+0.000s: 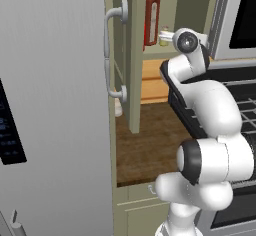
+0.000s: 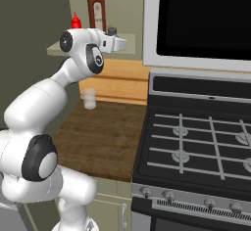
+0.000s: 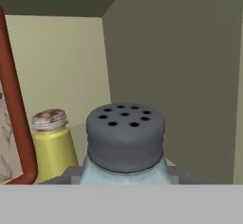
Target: Put the shaker and condiment bottle from the counter next to their counterparts in the cabinet.
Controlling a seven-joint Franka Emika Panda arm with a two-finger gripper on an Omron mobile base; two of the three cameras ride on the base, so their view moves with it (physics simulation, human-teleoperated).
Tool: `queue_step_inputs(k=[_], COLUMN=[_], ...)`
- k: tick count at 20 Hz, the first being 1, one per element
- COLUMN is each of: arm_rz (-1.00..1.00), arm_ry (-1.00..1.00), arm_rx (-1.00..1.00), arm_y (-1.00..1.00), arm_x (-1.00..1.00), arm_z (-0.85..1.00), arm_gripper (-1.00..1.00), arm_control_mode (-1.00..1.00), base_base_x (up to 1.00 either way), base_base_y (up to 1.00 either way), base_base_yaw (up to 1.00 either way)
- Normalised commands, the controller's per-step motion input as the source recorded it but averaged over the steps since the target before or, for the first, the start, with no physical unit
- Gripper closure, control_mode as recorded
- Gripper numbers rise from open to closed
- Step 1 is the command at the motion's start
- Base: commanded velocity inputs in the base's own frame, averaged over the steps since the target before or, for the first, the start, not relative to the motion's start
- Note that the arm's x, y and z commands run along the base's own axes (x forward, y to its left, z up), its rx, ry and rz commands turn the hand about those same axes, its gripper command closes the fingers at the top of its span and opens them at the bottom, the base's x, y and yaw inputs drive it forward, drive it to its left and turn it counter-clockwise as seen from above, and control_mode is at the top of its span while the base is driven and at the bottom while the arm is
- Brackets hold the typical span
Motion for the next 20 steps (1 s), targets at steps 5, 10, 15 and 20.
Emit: queue_step_inputs(k=[5,10,15,20], arm_rz=[0.0,0.0,0.0,0.0], arm_ry=[0.0,0.0,0.0,0.0], arm_rx=[0.01,0.01,0.01,0.0], arm_y=[0.0,0.0,0.0,-0.1], arm_x=[0.15,0.21,0.2,0.01], arm_z=[0.0,0.0,0.0,0.0], arm_gripper=[1.0,1.0,1.0,1.0], arm_control_mode=[-1.0,-1.0,-1.0,-1.0], base_base_x=[0.0,0.0,0.0,0.0], base_base_y=[0.0,0.0,0.0,0.0], base_base_yaw=[0.0,0.0,0.0,0.0])
